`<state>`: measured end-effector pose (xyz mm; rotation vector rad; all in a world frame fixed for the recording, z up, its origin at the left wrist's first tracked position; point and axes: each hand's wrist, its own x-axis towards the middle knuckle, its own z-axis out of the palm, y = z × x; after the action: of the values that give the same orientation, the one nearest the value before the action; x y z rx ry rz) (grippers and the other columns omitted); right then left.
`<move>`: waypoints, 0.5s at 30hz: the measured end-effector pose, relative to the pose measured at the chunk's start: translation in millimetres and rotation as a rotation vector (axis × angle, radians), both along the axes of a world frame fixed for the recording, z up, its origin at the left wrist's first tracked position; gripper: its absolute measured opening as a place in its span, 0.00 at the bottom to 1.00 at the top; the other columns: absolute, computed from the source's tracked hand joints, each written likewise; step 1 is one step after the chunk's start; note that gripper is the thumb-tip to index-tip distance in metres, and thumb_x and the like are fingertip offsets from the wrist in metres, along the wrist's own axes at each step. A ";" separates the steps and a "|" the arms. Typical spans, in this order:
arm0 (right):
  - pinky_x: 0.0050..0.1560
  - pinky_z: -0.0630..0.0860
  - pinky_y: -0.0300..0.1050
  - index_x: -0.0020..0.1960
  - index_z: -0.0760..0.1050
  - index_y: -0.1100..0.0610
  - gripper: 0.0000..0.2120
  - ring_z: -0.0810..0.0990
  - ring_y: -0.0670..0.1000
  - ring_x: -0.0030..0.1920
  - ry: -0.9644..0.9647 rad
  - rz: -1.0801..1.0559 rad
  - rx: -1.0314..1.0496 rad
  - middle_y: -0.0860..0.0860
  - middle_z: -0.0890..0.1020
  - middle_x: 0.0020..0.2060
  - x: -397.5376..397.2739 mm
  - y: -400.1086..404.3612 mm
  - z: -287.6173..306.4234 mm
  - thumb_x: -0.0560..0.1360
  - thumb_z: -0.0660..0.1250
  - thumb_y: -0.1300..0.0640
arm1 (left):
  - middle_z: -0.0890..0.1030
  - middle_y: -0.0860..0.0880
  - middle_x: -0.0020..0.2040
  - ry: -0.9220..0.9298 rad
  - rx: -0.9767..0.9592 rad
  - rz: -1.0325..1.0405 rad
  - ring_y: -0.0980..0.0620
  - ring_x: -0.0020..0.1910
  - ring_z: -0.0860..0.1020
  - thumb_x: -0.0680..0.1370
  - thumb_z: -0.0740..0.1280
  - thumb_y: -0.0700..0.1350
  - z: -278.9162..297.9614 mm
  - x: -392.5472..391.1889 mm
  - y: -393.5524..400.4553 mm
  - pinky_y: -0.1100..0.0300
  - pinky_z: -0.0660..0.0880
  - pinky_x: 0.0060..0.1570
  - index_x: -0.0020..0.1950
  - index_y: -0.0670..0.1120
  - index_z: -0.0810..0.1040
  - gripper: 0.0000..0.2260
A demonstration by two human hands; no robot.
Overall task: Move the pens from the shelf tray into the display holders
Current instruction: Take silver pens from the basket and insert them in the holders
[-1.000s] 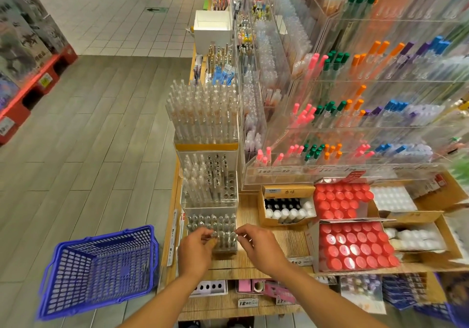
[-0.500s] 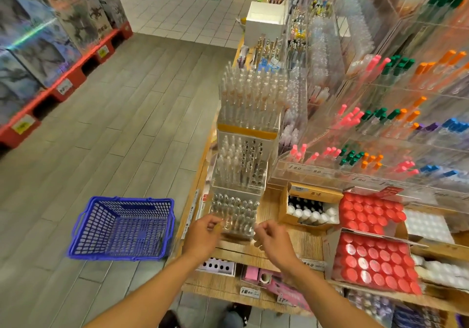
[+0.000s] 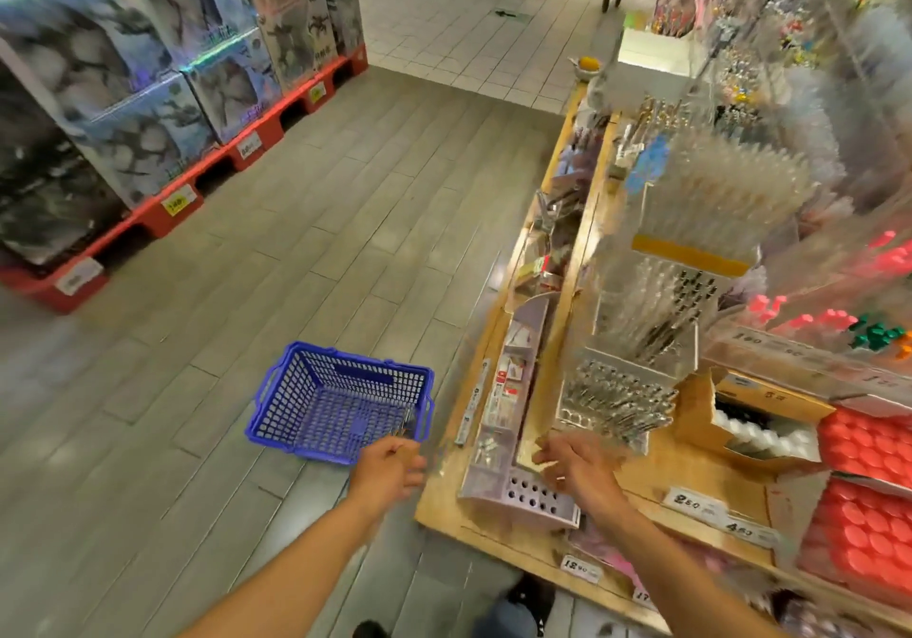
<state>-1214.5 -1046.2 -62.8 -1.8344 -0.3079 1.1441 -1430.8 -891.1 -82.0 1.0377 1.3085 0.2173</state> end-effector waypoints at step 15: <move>0.46 0.78 0.48 0.53 0.78 0.57 0.10 0.83 0.51 0.40 0.073 0.257 -0.107 0.56 0.84 0.48 -144.4 175.0 -61.4 0.81 0.62 0.52 | 0.84 0.44 0.49 0.061 -0.127 0.185 0.46 0.45 0.83 0.82 0.63 0.46 -0.3 -139.3 123.9 0.55 0.78 0.45 0.56 0.44 0.79 0.08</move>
<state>-1358.9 -871.2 -124.2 -1.8788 -0.4573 1.4245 -1570.1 -767.1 -82.3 0.8218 1.4558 0.2399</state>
